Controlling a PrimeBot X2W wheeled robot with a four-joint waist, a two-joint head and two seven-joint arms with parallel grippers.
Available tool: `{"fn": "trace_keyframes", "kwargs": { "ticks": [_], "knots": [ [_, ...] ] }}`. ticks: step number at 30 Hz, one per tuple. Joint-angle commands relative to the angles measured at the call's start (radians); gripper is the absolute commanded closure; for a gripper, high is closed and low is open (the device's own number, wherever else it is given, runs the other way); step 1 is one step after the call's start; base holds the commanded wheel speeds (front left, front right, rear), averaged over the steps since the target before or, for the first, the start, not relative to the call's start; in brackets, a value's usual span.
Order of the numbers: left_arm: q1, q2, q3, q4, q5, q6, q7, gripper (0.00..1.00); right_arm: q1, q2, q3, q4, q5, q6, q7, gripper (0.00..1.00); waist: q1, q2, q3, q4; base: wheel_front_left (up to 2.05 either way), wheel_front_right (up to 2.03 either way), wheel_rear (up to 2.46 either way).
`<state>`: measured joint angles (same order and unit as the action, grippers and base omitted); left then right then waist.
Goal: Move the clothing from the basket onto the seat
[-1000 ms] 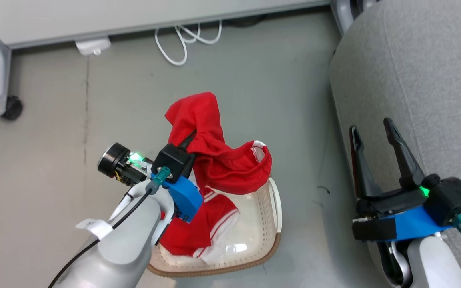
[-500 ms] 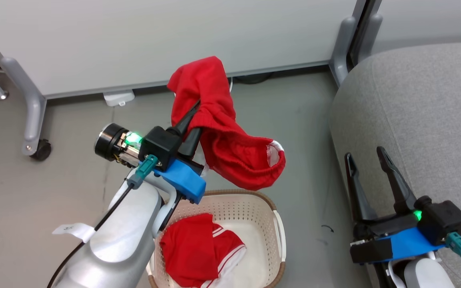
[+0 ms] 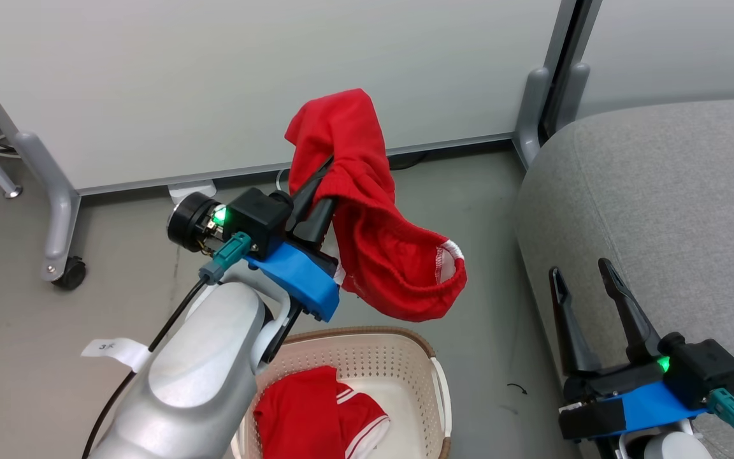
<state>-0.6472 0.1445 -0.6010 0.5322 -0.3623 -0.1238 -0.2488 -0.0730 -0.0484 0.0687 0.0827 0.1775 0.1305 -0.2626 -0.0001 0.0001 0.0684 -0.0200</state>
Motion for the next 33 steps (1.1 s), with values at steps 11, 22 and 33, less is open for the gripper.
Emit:
{"fn": "trace_keyframes", "kwargs": {
  "ticks": [11, 22, 33],
  "knots": [
    [0.02, 0.0, -0.04, 0.038, -0.033, -0.006, -0.007, 1.0, -0.044, -0.004, 0.059, -0.056, -0.048, 0.0, -0.003, 0.0, 0.0001, -0.0001, -0.021, 0.002, 0.0, 0.0, 0.0],
    [-0.01, -0.011, -0.067, 0.052, -0.043, -0.007, -0.011, 1.0, -0.221, -0.069, 0.286, 0.061, -0.06, 0.0, -0.003, 0.0, 0.0001, -0.0001, -0.015, 0.024, 0.0, 0.0, 0.0],
    [-0.032, -0.027, -0.081, 0.058, -0.046, -0.008, -0.016, 1.0, -0.408, -0.027, 0.427, 0.305, -0.094, 0.0, -0.002, 0.0, 0.0001, -0.0001, 0.007, 0.052, 0.0, 0.0, 0.0]
  ]
}}
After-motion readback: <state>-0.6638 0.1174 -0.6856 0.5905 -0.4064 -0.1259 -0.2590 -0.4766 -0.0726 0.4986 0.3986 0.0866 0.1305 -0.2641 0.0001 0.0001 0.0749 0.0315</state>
